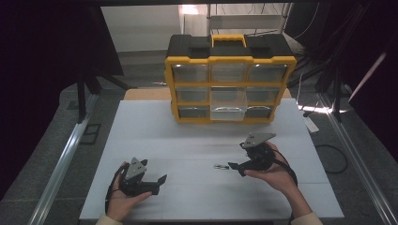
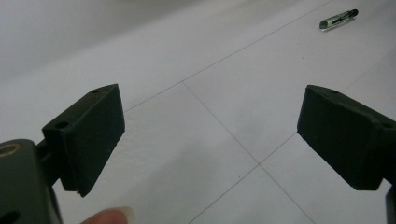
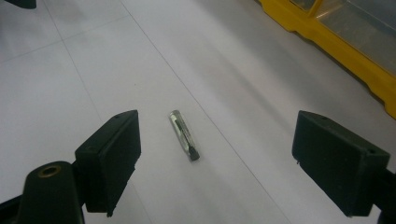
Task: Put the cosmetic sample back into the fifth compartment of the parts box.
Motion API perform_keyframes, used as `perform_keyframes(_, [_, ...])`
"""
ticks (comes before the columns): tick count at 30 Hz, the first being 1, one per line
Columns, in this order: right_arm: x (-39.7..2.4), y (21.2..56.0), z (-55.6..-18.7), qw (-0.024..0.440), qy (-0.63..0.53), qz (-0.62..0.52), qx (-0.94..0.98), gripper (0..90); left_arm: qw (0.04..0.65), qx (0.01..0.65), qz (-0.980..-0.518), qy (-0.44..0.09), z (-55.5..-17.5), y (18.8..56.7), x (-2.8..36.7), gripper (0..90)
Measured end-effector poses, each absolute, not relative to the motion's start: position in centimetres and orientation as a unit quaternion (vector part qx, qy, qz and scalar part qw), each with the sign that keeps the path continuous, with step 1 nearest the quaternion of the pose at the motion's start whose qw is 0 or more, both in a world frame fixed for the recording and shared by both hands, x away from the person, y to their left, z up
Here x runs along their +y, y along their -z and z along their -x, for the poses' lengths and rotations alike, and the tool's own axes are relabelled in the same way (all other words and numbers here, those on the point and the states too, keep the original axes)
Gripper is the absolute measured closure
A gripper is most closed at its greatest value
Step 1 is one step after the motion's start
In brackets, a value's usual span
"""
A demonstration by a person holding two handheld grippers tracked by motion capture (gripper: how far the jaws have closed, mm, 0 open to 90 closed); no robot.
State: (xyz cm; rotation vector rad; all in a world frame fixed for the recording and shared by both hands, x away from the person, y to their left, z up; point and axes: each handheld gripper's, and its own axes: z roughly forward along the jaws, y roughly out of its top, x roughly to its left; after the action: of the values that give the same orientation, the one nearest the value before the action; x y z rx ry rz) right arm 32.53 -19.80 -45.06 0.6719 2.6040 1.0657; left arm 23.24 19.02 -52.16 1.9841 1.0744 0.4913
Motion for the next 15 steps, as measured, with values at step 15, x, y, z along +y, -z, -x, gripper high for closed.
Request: perform_keyframes(15, [-17.3,46.1,-33.4,0.111,-0.315,-0.206,0.92,16.3,0.409,0.428,-0.782,-0.194,-23.4,52.2,19.1,8.0])
